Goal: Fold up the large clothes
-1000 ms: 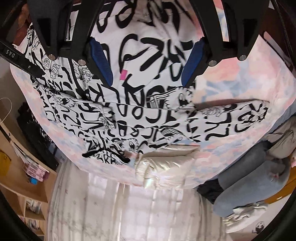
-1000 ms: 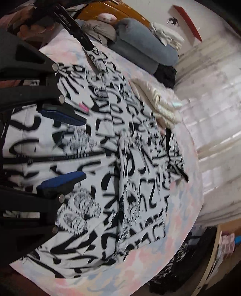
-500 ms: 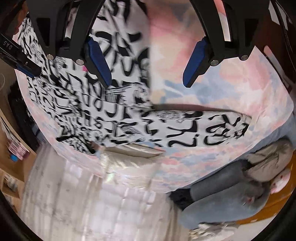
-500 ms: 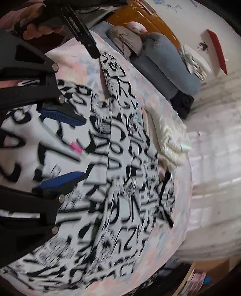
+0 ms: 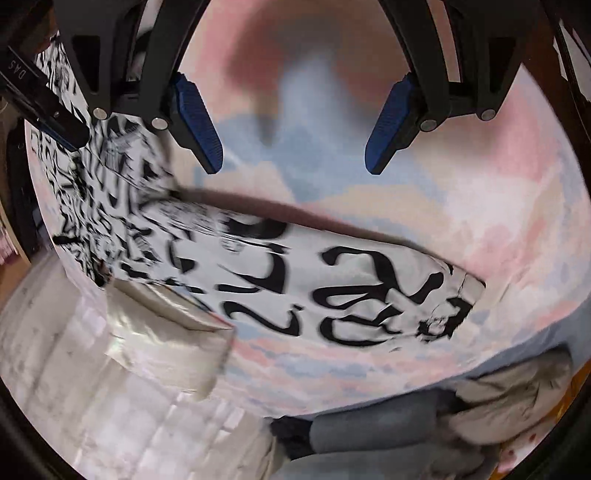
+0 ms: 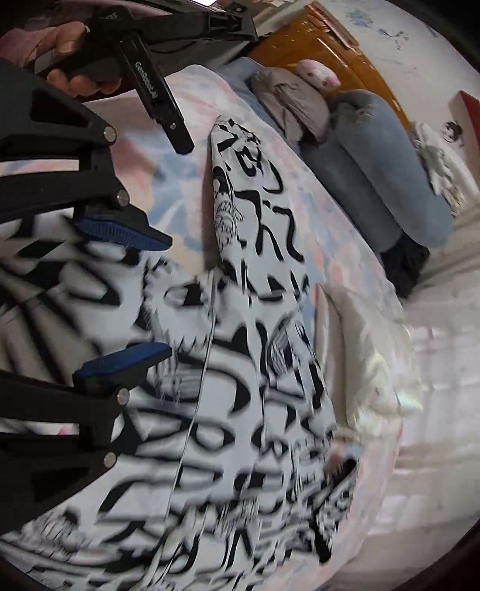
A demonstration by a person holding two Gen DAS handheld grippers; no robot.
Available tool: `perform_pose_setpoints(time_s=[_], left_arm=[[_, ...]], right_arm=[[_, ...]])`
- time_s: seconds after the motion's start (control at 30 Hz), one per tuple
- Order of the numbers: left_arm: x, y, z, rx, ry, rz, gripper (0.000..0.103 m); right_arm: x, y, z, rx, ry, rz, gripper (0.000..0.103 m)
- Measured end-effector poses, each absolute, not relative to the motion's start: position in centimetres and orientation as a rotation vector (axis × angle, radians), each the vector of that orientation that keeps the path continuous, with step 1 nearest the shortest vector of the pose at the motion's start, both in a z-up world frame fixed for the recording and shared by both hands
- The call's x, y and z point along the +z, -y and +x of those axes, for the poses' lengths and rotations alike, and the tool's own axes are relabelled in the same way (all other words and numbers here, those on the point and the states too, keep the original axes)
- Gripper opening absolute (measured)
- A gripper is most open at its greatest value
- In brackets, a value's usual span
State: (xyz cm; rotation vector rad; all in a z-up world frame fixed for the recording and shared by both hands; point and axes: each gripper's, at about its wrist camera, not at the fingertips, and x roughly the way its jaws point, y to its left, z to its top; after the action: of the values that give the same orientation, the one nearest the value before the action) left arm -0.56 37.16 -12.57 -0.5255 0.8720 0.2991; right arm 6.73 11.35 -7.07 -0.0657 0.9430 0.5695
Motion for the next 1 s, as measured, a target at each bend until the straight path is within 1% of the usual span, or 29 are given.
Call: perform_pose_setpoints(time_s=[0.1, 0.2, 0.23, 0.3, 0.47, 0.53, 0.7, 0.77, 0.87, 0.93, 0.97, 1.0], left_arm=[[-14.6, -40.0, 0.5, 0.3, -0.866, -0.611, 0.078], [-15.5, -42.0, 1.3, 0.289, -0.827, -0.682, 0.078], [-15.7, -42.5, 1.6, 0.281, -0.812, -0.702, 0.079], [-16.1, -43.5, 2.0, 0.262, -0.79, -0.755, 0.083], [-16.9, -46.3, 3.0, 0.222, -0.719, -0.878, 0.085], [-17.1, -47.3, 3.2, 0.211, -0.693, -0.917, 0.084], [-17.9, -49.4, 4.6, 0.211, -0.668, -0.976, 0.084], [-17.9, -49.9, 4.8, 0.223, -0.654, -0.978, 0.084], [-17.7, -50.5, 5.1, 0.262, -0.619, -0.976, 0.083], [-17.5, -50.9, 5.0, 0.313, -0.595, -0.971, 0.071], [-17.4, -51.2, 5.0, 0.349, -0.588, -0.969, 0.054], [-17.4, -51.5, 4.9, 0.369, -0.582, -0.973, 0.031]], right_arm=[[-8.1, -14.3, 8.2, 0.589, -0.933, -0.106, 0.052], [-8.7, -16.9, 10.1, 0.601, -0.911, -0.12, 0.052], [-8.9, -17.8, 10.8, 0.607, -0.906, -0.118, 0.052], [-9.1, -19.4, 12.0, 0.612, -0.894, -0.126, 0.052], [-9.4, -23.2, 14.2, 0.635, -0.848, -0.141, 0.052], [-10.1, -24.4, 14.7, 0.644, -0.861, -0.158, 0.052], [-14.2, -27.0, 15.0, 0.659, -0.98, -0.22, 0.052], [-15.1, -27.7, 14.5, 0.636, -0.972, -0.278, 0.052], [-15.2, -27.9, 14.3, 0.636, -0.96, -0.289, 0.054], [-15.5, -27.8, 14.3, 0.638, -0.955, -0.294, 0.054], [-15.5, -27.8, 14.2, 0.638, -0.952, -0.296, 0.055], [-15.6, -27.8, 14.3, 0.638, -0.951, -0.298, 0.055]])
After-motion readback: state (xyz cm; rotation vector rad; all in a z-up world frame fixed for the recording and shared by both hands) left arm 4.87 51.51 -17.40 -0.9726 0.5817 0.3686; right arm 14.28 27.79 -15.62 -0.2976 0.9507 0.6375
